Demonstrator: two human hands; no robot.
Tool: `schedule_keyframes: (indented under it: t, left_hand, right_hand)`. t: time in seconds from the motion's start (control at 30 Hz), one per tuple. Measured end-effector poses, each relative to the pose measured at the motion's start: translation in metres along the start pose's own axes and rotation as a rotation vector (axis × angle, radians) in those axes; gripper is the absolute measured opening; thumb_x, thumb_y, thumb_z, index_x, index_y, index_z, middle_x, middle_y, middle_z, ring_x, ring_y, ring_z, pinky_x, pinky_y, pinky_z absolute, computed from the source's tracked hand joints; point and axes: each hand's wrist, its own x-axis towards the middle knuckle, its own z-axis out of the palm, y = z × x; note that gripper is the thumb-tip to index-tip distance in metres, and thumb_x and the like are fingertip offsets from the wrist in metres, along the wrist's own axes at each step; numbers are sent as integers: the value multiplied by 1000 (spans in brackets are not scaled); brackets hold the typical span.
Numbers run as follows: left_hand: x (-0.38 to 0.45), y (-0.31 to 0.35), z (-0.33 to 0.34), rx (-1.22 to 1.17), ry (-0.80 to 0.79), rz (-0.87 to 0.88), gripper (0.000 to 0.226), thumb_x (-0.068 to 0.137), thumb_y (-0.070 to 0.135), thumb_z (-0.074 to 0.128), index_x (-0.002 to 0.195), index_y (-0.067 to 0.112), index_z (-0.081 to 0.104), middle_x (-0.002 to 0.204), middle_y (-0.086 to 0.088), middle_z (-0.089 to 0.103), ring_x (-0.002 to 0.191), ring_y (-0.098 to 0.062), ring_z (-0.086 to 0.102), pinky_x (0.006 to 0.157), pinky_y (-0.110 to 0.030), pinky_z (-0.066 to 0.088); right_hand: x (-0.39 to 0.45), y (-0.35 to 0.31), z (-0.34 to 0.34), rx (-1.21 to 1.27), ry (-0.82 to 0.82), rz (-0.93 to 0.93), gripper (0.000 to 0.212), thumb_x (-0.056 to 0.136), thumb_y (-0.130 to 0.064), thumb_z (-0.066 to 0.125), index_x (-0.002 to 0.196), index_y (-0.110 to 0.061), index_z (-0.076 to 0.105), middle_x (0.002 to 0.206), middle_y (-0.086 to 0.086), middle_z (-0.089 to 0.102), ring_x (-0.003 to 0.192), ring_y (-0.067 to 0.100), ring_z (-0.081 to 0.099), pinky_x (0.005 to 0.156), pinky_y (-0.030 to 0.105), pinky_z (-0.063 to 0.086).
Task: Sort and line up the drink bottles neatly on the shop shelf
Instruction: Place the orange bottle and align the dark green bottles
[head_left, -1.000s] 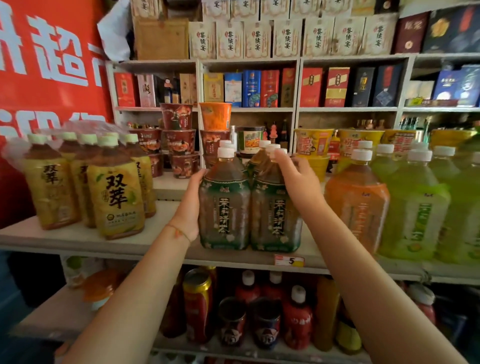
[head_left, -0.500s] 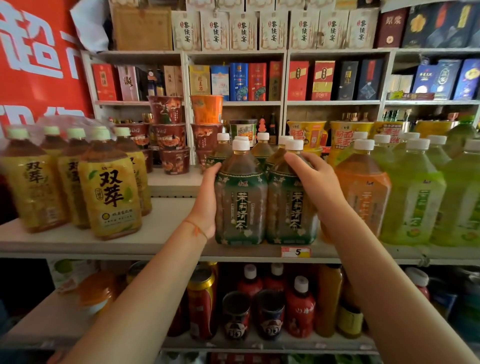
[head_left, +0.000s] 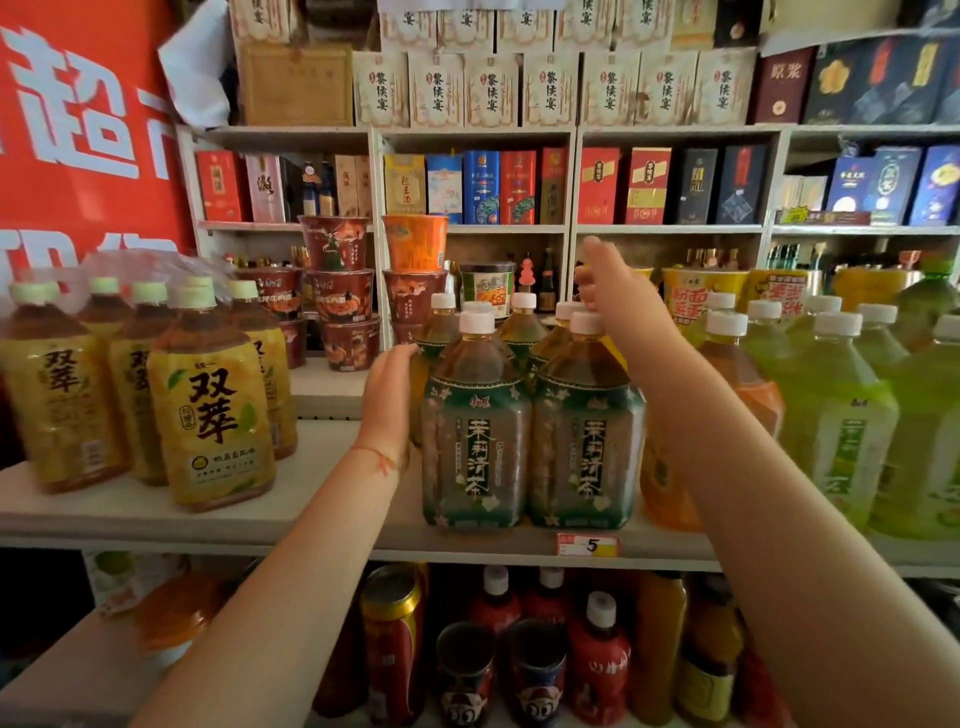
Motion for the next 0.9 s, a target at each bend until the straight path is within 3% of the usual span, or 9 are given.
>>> schedule_keyframes:
  t: [0.07,0.23,0.37,0.47,0.57,0.67,0.73,0.83,0.9]
  left_hand:
    - [13,7,1,73,8,13,20,100,37,51,112,27,62,109,6,63,99,-9,59,78,-32,46]
    - [45,2,10,113,-108,-102,47,103,32,54,148,25,42,132,-5,61,100,-15,65,60,-25,56]
    - [56,6,20,180,-90,-68,54,107,26,48,155,14,29,132,-1,45,82,-1,50,46,-8,47]
    - [57,3,21,176,-131,-79,48,107,29,46,152,15,36,145,-8,48,86,-3,53,55,-14,49]
    - [41,6,25,98,-170,-124,22,107,26,43,112,13,60,105,-10,66,73,-7,66,51,-16,50]
    - [33,7,25,74,-217,-105,27,108,16,40,84,18,52,62,6,66,64,-6,60,48,-10,46]
    - [31,9,25,65,-225,-111,24,108,25,41,87,22,53,68,12,67,76,-7,54,62,-17,50]
    - [26,12,23,25,-242,-103,25,109,19,39,90,16,56,59,11,70,65,-6,68,53,-15,51]
    - [17,13,22,-10,-290,-105,29,109,26,39,97,14,63,69,8,75,65,-4,72,59,-19,54]
  right_hand:
    - [27,-10,2,54,-43,144,56,97,-58,37,130,-18,57,132,5,59,118,24,55,106,46,41]
    - [64,-8,20,-202,-268,198,62,102,-47,40,155,-17,28,157,9,36,141,30,35,112,40,31]
    - [69,-9,26,-220,-344,189,58,102,-52,39,153,-24,31,155,5,40,121,24,47,90,34,42]
    - [75,-4,26,-273,-359,139,63,104,-51,36,159,-23,20,164,7,22,146,29,28,117,44,29]
    - [74,2,25,-351,-307,136,70,102,-58,33,159,-21,18,164,9,20,149,30,23,119,44,20]
    - [74,3,24,-346,-282,122,68,104,-53,34,158,-15,21,164,10,23,148,30,25,119,42,22]
    - [75,5,23,-322,-259,177,70,102,-54,37,156,-12,26,160,13,30,144,32,33,118,44,27]
    - [66,6,18,-229,-231,191,67,99,-54,40,151,-13,35,151,14,44,132,33,47,113,46,37]
    - [59,7,11,-189,-194,174,71,94,-60,41,150,-16,39,149,12,46,128,32,50,110,50,40]
